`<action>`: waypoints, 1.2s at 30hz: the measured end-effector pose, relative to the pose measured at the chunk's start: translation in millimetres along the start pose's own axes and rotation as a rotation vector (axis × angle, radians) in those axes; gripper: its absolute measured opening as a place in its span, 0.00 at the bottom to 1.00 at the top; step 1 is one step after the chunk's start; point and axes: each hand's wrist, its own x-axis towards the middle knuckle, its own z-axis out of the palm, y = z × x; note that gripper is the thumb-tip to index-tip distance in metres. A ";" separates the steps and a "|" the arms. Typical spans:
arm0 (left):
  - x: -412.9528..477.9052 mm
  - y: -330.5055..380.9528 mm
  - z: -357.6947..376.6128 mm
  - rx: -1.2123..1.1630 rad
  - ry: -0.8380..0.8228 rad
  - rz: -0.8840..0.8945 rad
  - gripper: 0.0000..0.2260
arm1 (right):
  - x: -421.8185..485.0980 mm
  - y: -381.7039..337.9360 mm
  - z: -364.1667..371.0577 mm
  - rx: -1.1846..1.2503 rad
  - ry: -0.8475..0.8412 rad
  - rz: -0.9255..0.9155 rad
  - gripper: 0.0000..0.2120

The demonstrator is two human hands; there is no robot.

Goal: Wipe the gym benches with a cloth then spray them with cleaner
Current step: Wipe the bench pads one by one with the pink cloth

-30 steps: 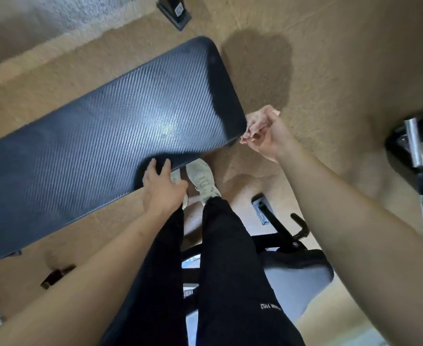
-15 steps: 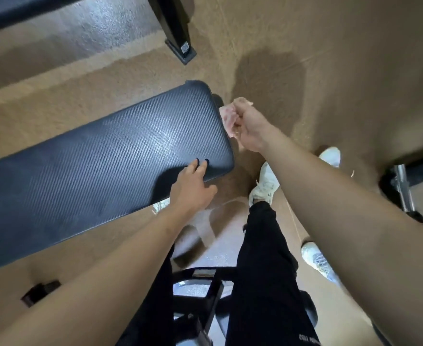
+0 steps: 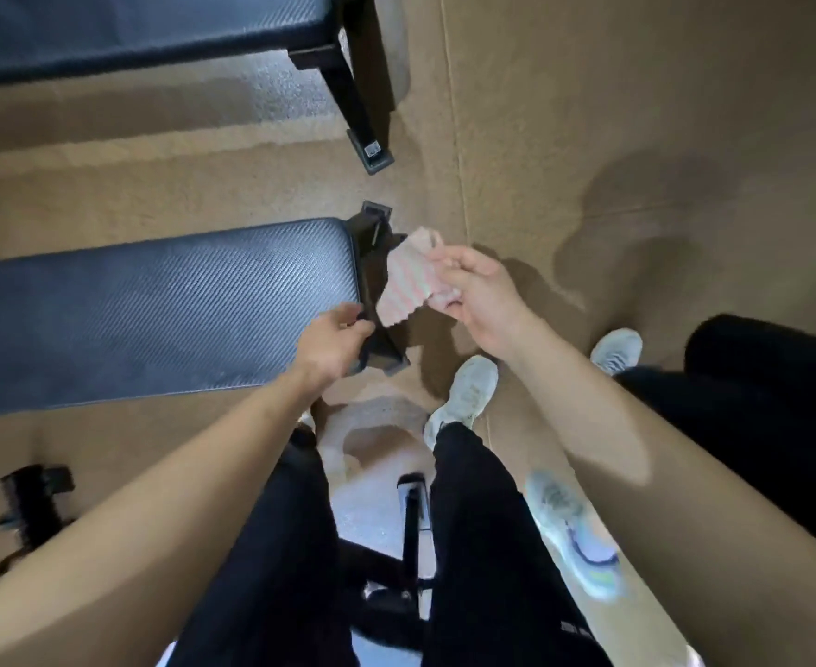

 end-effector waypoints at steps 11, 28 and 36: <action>-25.8 123.9 16.6 -0.454 0.095 0.446 0.09 | -16.0 -112.2 -21.5 -0.268 -0.156 -0.147 0.18; 112.3 233.4 -104.5 -0.633 0.173 0.370 0.09 | 161.7 -260.6 71.6 -1.267 -0.235 -0.392 0.13; 163.0 253.3 -162.6 -0.418 0.249 0.289 0.10 | 240.1 -335.7 115.0 -1.280 -0.302 -0.548 0.04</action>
